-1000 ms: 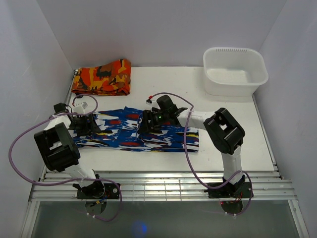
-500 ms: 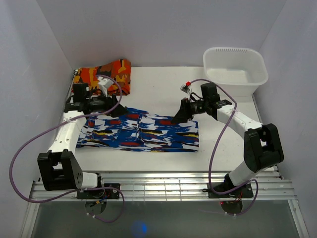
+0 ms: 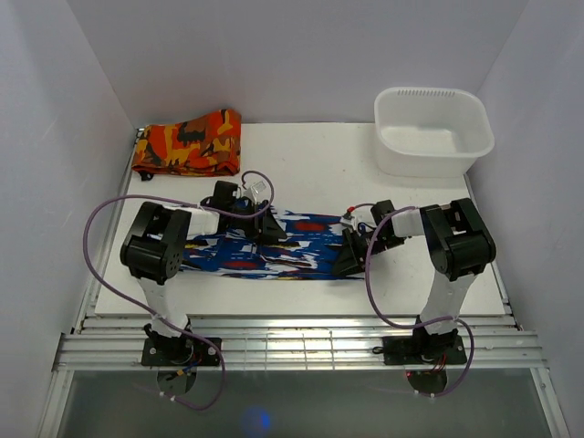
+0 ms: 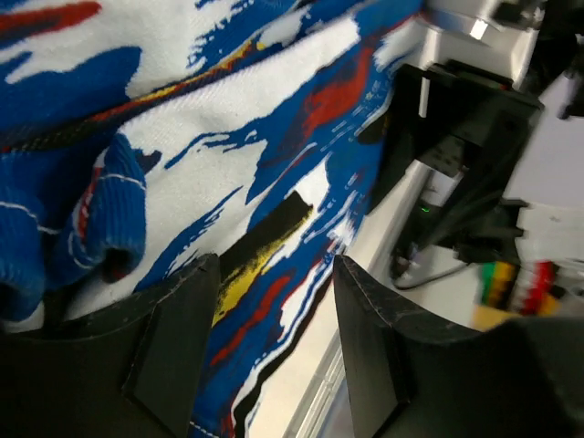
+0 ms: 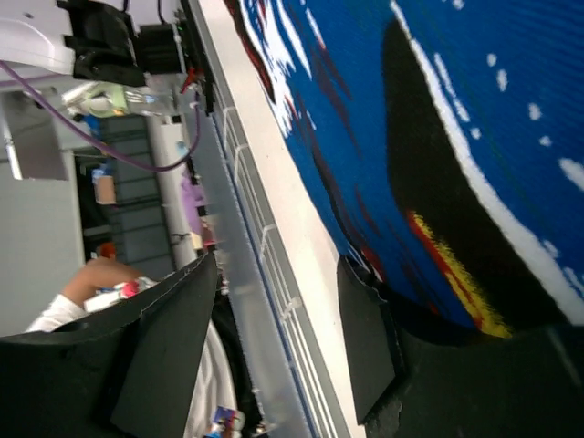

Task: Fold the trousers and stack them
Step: Fold the trousers

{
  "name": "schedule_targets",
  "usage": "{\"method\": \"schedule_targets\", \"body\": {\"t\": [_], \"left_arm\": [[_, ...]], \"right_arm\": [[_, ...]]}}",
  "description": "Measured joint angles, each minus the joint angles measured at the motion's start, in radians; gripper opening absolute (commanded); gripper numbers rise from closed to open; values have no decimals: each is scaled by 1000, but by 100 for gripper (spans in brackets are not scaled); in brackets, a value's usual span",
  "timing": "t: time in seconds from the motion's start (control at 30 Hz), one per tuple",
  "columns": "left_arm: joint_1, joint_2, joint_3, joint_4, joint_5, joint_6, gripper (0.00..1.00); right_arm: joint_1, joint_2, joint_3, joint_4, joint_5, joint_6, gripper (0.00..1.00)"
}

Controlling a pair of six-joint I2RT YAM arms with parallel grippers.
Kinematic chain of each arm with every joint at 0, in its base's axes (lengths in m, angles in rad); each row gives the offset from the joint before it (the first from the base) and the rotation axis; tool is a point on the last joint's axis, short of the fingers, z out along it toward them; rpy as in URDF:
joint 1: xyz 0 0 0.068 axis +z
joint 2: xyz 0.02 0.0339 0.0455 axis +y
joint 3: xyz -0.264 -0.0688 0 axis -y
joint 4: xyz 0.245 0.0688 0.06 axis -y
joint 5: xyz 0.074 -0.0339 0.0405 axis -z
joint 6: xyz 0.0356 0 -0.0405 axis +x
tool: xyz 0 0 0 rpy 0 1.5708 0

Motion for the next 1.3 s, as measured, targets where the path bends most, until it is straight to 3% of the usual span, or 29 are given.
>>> {"method": "schedule_targets", "body": {"t": [0.13,0.33,0.63,0.73,0.9,1.23,1.3], "left_arm": [[17,89,55,-14,21,-37,65],[13,132,190,-117,28,47,73],[52,-121,200,-245,-19,203,78],[139,-212,201,-286,-17,229,79],[399,-271,209,-393,-28,302,81],[814,-279,228,-666,-39,490,84],[885,-259,246,-703,-41,537,84]], "right_arm": [[-48,44,29,-45,-43,7,63],[-168,0,76,-176,8,-108,64],[-385,-314,141,-187,253,-119,65],[-386,-314,102,-146,307,-105,64],[-381,-195,10,-85,351,-90,61],[-315,-135,-9,75,254,7,58],[-293,-124,-9,108,245,26,51]]}}
